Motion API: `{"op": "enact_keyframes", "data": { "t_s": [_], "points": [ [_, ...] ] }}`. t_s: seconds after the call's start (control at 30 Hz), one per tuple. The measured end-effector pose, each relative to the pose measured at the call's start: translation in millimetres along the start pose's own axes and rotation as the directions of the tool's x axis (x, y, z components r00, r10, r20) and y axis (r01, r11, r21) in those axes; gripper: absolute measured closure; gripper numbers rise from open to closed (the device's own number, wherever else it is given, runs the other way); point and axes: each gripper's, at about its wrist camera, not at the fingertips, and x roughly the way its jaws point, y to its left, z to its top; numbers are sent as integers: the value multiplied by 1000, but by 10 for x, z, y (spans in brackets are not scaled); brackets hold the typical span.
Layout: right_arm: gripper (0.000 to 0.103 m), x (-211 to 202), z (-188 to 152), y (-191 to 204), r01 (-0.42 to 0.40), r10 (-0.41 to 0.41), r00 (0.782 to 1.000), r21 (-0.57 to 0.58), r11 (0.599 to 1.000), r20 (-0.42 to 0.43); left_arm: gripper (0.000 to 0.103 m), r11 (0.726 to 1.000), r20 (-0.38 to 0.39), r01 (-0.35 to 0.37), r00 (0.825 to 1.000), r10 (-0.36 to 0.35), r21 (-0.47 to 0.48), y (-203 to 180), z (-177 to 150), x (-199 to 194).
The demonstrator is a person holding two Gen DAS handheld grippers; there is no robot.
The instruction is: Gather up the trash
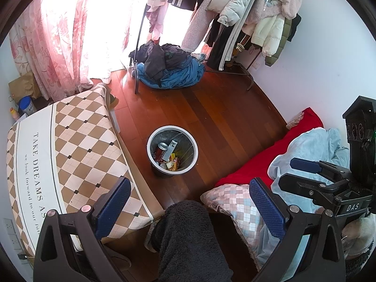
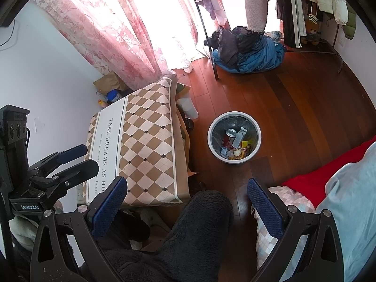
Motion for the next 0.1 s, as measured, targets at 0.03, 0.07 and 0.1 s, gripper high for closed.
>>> {"op": "enact_keyframes", "data": {
  "t_s": [0.03, 0.07, 0.1],
  "points": [
    [0, -6, -13, -19, 0, 0, 1000, 0, 1000, -1, 0, 1000, 3, -1, 1000, 1, -2, 0, 10, -1],
    [0, -2, 1, -6, 2, -2, 1000, -2, 1000, -2, 0, 1000, 10, 1, 1000, -1, -6, -10, 0, -5],
    [0, -9, -12, -29, 1, -1, 1000, -2, 1000, -3, 0, 1000, 12, 4, 1000, -4, -9, -18, 5, -22]
  ]
}}
